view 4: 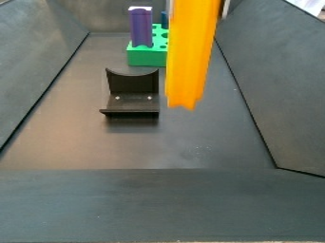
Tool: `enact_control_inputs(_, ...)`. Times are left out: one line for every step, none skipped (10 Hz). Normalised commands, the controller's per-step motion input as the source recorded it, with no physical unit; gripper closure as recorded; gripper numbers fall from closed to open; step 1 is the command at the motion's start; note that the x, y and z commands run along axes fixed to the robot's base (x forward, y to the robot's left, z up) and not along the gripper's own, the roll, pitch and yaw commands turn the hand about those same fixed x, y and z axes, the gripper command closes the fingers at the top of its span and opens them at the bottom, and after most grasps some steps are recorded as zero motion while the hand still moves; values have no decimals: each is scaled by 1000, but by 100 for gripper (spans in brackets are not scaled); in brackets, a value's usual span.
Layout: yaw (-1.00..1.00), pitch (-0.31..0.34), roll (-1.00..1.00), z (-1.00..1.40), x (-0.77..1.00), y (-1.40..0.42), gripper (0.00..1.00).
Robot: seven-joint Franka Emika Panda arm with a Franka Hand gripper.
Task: Pick up the star object. Move up. Move to above the board. Insert the star object.
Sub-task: Move to above the board.
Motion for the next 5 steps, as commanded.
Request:
enact_control_inputs(37,119,80,880,42,-67,100)
enact_control_inputs(38,118,74,647,33,-36,100)
enact_control_inputs(38,118,67,419,27,-20,100)
enact_control_inputs(38,115,63,249,27,-13,100)
enact_control_inputs(-708,383,-130,50,-44,-1000,100)
